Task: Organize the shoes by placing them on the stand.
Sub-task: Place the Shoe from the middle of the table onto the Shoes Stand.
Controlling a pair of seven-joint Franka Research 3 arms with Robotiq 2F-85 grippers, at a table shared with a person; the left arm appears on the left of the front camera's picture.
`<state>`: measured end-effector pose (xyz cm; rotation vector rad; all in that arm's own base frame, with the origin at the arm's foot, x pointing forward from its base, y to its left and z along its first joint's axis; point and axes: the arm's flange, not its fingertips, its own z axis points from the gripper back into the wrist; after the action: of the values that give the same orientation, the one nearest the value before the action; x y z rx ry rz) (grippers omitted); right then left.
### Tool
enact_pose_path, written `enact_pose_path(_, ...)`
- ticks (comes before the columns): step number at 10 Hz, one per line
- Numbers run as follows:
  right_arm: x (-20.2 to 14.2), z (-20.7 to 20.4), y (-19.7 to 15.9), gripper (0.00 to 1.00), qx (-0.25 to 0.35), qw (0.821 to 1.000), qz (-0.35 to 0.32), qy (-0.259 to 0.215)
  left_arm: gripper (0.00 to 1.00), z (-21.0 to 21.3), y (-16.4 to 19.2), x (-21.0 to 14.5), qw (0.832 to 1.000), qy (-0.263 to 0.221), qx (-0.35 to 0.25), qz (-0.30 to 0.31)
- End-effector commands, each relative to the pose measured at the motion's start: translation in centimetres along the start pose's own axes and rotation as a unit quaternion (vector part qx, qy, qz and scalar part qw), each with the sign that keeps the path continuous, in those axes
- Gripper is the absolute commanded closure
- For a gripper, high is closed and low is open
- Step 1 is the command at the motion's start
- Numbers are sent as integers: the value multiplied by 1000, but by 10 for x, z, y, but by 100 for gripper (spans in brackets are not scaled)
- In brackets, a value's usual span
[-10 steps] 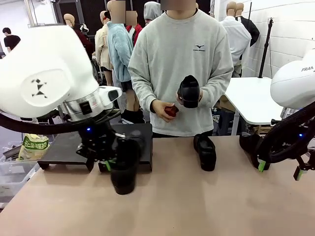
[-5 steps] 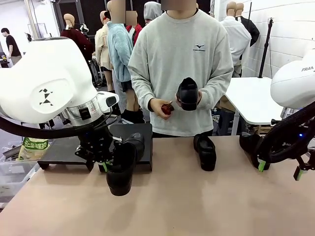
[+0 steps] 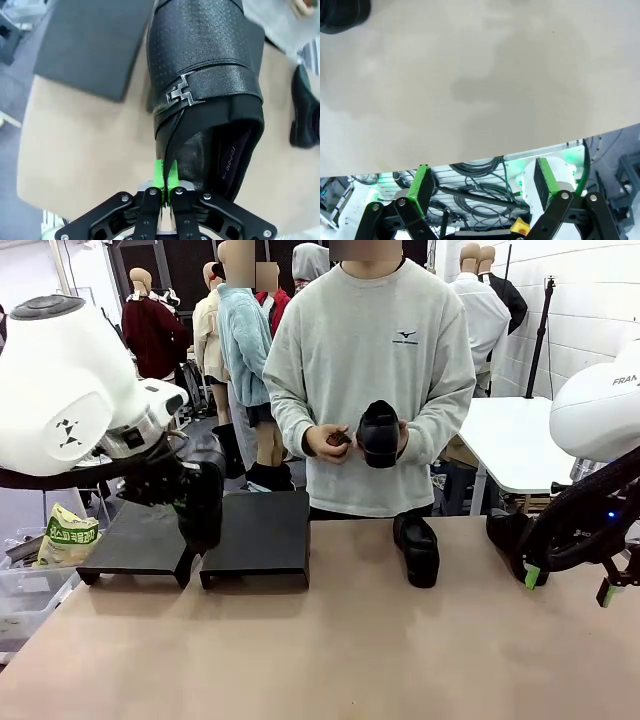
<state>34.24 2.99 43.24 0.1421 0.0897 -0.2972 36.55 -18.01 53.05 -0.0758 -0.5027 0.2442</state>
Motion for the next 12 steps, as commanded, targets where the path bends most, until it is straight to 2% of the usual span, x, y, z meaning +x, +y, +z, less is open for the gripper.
enact_pose_path(1,0,0,0,0,-2,1000,-2,0,100,-12,8,16,999,-30,-5,-24)
enact_pose_path(3,0,0,0,0,-2,1000,-2,0,100,-32,28,39,999,-17,46,-5)
enact_pose_path(4,0,0,0,0,-2,1000,-2,0,100,-33,25,34,992,-11,111,64)
enact_pose_path(5,0,0,0,0,-2,1000,-2,0,100,-24,25,26,1000,-17,20,-7)
enact_pose_path(7,0,0,0,0,-2,1000,-2,0,100,-24,25,26,1000,-17,20,-7)
enact_pose_path(8,0,0,0,0,-2,1000,-2,0,100,-37,33,28,999,-7,50,11)
enact_pose_path(9,0,0,0,0,-2,1000,-2,0,100,-37,49,49,997,-43,32,49)
enact_pose_path(10,0,0,0,0,-2,1000,-2,0,100,-34,72,68,995,-65,32,61)
enact_pose_path(11,0,0,0,0,-2,1000,-2,0,100,-37,97,85,995,-80,28,44)
enact_pose_path(12,0,0,0,0,-2,1000,-2,0,100,-44,117,100,997,-72,23,29)
